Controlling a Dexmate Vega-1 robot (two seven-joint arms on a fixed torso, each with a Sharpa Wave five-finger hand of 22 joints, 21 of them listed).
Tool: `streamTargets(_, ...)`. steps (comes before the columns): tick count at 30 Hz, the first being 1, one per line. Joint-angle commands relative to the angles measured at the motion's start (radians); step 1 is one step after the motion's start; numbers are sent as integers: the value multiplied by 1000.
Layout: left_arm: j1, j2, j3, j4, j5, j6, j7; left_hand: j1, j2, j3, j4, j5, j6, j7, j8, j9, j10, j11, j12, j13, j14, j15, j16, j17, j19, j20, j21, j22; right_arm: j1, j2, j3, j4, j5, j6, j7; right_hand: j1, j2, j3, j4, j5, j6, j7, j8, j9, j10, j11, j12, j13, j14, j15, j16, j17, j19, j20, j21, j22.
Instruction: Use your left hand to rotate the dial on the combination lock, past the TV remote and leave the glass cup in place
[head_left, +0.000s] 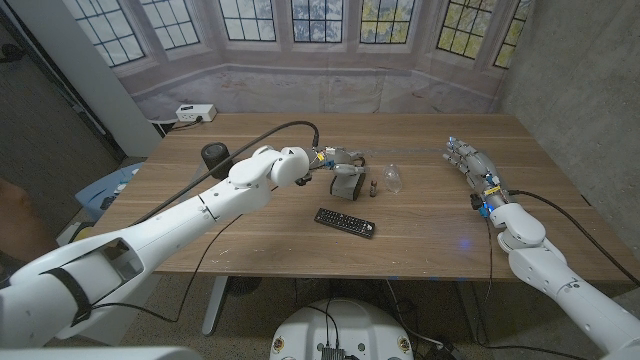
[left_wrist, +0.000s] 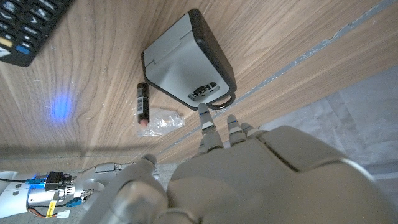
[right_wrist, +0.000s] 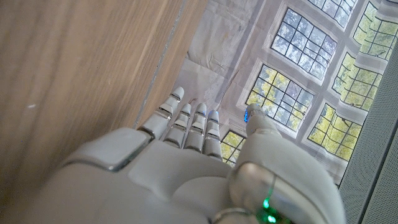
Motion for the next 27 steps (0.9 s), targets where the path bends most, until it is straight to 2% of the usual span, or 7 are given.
streamTargets(1,-9,-8,4,18,-2,-6,7,10,3,8,-3,5,-1,-10,8,2,7,4,-3,-1,5,5,-3,2,3,4,-1,-1,3,1,1,7,6,5,5,8,0,1,3,3,11,-2,3,2,4,-1,3,3,3,-19,9,5,8,-14,5,3)
streamTargets(27,-34,-28,21,79,-29,-23,12,13,1,12,-5,5,-2,-10,7,2,9,4,-3,-1,8,3,-3,2,7,4,-1,-1,6,4,-2,18,10,-2,6,8,0,1,3,3,12,-2,3,2,5,0,3,3,1,-20,9,5,9,-12,6,3)
